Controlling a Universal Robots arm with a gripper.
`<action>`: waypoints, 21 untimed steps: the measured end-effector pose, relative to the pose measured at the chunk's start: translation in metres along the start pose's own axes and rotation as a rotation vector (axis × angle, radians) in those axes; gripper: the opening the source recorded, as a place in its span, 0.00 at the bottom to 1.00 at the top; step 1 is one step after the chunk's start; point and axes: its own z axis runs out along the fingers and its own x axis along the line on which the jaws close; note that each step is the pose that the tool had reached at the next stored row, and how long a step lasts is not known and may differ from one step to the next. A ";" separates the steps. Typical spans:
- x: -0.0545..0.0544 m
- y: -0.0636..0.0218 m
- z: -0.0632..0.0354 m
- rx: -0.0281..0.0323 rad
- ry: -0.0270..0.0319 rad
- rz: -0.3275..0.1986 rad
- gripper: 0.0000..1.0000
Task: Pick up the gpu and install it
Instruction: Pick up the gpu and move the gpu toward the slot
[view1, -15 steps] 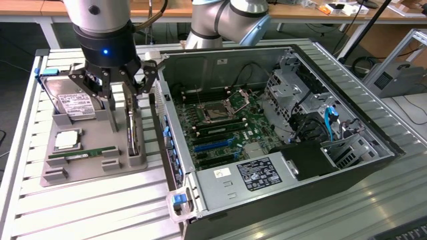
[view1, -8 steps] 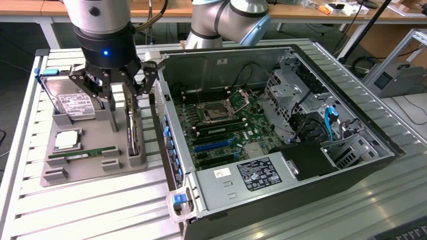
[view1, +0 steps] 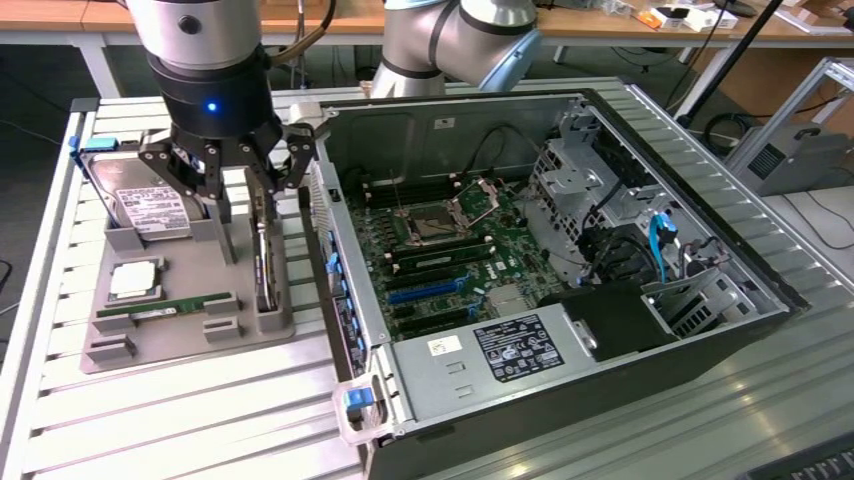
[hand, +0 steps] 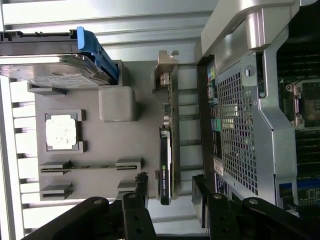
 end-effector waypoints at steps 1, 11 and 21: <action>0.000 0.0000 0.0002 0.0000 0.0000 0.000 0.48; 0.000 -0.0002 0.0022 0.0000 0.0000 0.000 0.48; 0.000 -0.0005 0.0045 -0.0001 0.0000 0.000 0.48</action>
